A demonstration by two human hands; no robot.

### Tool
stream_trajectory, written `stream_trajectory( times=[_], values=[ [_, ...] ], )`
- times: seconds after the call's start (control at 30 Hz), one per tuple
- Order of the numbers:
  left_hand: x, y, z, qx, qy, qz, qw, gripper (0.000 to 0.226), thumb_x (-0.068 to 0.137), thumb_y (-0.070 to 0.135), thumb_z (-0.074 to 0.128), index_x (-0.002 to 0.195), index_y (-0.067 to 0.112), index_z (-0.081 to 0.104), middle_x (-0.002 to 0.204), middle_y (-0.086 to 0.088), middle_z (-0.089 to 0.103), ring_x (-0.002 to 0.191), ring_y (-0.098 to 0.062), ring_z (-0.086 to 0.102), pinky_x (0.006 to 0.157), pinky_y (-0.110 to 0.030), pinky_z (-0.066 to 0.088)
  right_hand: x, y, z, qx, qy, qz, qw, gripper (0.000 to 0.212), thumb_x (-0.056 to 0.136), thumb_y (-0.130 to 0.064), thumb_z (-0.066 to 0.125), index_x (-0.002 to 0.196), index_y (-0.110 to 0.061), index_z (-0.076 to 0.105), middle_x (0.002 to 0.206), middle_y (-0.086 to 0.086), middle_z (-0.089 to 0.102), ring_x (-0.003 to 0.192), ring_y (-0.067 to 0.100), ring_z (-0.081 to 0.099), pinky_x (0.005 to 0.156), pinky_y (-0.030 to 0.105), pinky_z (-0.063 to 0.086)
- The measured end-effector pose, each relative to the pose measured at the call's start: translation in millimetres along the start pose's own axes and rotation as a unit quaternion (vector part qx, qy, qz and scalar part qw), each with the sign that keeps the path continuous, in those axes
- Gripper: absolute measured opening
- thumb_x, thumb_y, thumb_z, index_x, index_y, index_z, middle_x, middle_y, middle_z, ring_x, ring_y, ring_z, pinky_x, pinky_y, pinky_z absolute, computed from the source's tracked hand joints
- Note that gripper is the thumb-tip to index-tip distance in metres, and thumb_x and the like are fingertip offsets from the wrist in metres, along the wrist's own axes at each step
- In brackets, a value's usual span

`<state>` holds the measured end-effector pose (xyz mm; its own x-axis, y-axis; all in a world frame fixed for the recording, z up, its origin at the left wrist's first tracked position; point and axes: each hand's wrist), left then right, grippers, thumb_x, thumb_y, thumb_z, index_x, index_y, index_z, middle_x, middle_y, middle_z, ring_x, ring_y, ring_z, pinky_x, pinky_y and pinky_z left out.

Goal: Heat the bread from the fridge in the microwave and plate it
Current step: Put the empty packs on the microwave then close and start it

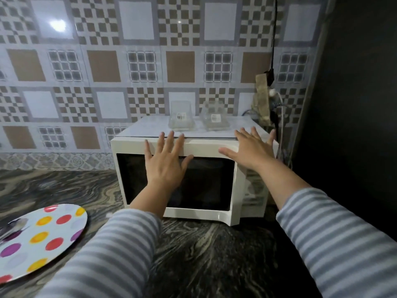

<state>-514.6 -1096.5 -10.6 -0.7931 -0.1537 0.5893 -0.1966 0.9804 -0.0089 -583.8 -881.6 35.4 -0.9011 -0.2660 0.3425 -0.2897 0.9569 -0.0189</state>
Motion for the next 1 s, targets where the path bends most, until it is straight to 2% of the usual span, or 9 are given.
stream_trajectory(
  times=[0.17, 0.27, 0.37, 0.53, 0.67, 1.0],
  values=[
    [30, -14, -11, 0.016, -0.031, 0.004, 0.999, 0.077, 0.086, 0.074, 0.028, 0.145, 0.026, 0.033, 0.154, 0.004, 0.033, 0.144, -0.017, 0.026, 0.119, -0.049, 0.006, 10, 7, 3, -0.001, 0.009, -0.042, 0.999, 0.099, 0.073, -0.088, 0.024, 0.149, -0.023, 0.027, 0.157, -0.005, 0.025, 0.146, 0.018, 0.017, 0.116, 0.057, -0.001],
    [41, -18, -17, 0.01, -0.058, 0.008, 0.998, 0.082, 0.079, 0.08, 0.034, 0.142, 0.029, 0.039, 0.15, 0.006, 0.04, 0.138, -0.016, 0.037, 0.118, -0.046, 0.012, 11, 8, 3, 0.023, 0.025, -0.063, 0.997, 0.095, 0.076, -0.084, 0.032, 0.146, -0.02, 0.033, 0.154, -0.002, 0.032, 0.143, 0.018, 0.025, 0.118, 0.05, 0.006],
    [43, -17, -18, 0.026, -0.043, 0.004, 0.999, 0.085, 0.072, 0.085, 0.036, 0.137, 0.03, 0.045, 0.144, 0.007, 0.047, 0.13, -0.018, 0.045, 0.114, -0.043, 0.021, 12, 10, 5, 0.045, 0.043, -0.074, 0.995, 0.091, 0.077, -0.081, 0.037, 0.143, -0.018, 0.039, 0.15, 0.001, 0.039, 0.14, 0.018, 0.032, 0.118, 0.045, 0.013],
    [41, -15, -12, 0.022, -0.012, -0.022, 0.999, 0.085, 0.069, 0.086, 0.038, 0.132, 0.03, 0.051, 0.137, 0.005, 0.053, 0.124, -0.023, 0.049, 0.11, -0.042, 0.022, 12, 10, 12, 0.062, 0.103, -0.076, 0.99, 0.083, 0.078, -0.078, 0.042, 0.133, -0.017, 0.051, 0.137, 0.001, 0.054, 0.126, 0.021, 0.049, 0.113, 0.04, 0.025],
    [41, -14, -9, 0.017, 0.002, -0.025, 1.0, 0.085, 0.068, 0.087, 0.036, 0.129, 0.03, 0.054, 0.134, 0.005, 0.056, 0.121, -0.021, 0.052, 0.111, -0.04, 0.021, 10, 8, 12, 0.074, 0.128, -0.075, 0.986, 0.08, 0.079, -0.075, 0.047, 0.132, -0.015, 0.052, 0.136, 0.003, 0.055, 0.124, 0.024, 0.05, 0.108, 0.038, 0.03],
    [42, -13, -5, 0.006, 0.01, -0.026, 1.0, 0.079, 0.075, 0.081, 0.039, 0.129, 0.026, 0.053, 0.132, 0.004, 0.056, 0.123, -0.02, 0.052, 0.116, -0.04, 0.016, 15, 5, 14, 0.086, 0.133, -0.043, 0.987, 0.072, 0.079, -0.072, 0.052, 0.123, -0.016, 0.057, 0.122, 0.007, 0.063, 0.112, 0.029, 0.057, 0.088, 0.038, 0.043]
  ],
)
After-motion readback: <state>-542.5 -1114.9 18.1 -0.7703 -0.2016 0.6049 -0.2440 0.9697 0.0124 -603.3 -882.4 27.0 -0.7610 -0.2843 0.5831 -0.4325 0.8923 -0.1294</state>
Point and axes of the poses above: each hand's wrist, its own x-axis towards the middle knuckle, its own z-axis out of the palm, y = z × x
